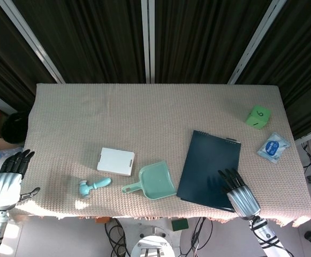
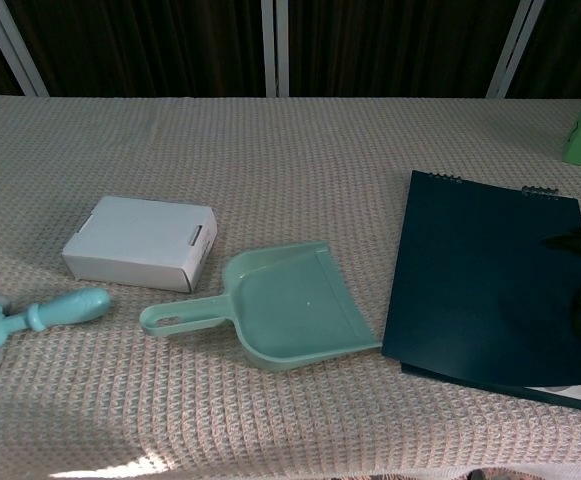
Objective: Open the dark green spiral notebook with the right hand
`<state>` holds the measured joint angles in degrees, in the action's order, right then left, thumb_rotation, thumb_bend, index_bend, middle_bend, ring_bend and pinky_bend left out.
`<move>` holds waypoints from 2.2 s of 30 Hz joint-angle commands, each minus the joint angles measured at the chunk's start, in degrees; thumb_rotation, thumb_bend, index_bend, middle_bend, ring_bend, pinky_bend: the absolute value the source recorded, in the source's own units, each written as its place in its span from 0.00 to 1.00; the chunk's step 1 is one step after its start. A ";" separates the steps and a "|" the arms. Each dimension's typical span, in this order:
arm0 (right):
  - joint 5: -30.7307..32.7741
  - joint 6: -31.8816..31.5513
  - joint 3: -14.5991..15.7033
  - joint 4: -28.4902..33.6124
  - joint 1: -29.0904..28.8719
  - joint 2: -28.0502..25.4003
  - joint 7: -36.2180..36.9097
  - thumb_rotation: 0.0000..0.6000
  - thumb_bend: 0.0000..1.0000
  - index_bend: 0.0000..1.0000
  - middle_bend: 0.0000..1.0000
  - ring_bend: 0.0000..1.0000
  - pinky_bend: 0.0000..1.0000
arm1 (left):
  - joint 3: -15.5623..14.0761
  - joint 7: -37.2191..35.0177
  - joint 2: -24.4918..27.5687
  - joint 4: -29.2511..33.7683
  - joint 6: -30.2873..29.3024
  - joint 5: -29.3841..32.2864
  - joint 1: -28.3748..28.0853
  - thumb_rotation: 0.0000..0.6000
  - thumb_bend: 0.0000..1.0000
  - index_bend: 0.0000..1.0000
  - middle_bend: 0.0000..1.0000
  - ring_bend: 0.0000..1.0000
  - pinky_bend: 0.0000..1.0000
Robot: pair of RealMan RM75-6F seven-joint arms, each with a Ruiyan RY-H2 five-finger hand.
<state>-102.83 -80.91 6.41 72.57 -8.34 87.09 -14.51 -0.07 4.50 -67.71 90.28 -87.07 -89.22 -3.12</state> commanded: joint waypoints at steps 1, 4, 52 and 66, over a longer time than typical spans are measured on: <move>-0.23 -1.11 -0.36 -0.51 0.03 0.60 0.44 1.00 0.47 0.59 0.05 0.00 0.00 | 0.00 -0.11 -0.01 -0.07 0.04 0.05 0.01 1.00 0.06 0.07 0.05 0.06 0.12; -0.37 -3.23 -1.08 -1.07 0.25 1.13 1.66 1.00 0.48 0.65 0.07 0.00 0.00 | 0.03 -0.25 -0.03 -0.19 0.09 0.13 0.00 1.00 0.06 0.07 0.05 0.06 0.12; 70.63 32.77 -49.63 -38.81 -43.85 15.32 5.32 1.00 0.49 0.69 0.21 0.00 0.00 | 1.25 3.74 1.88 3.68 3.25 3.68 -1.59 1.00 0.06 0.07 0.05 0.06 0.12; 53.75 21.43 -41.33 -22.71 -33.00 6.17 17.79 1.00 0.18 0.00 0.00 0.00 0.00 | 1.06 3.43 2.16 3.75 2.82 2.89 -1.62 1.00 0.06 0.07 0.05 0.06 0.12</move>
<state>-43.96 -55.10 -37.83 43.76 -45.52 96.74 -0.79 0.99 7.87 -65.59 93.97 -84.20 -86.26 -4.72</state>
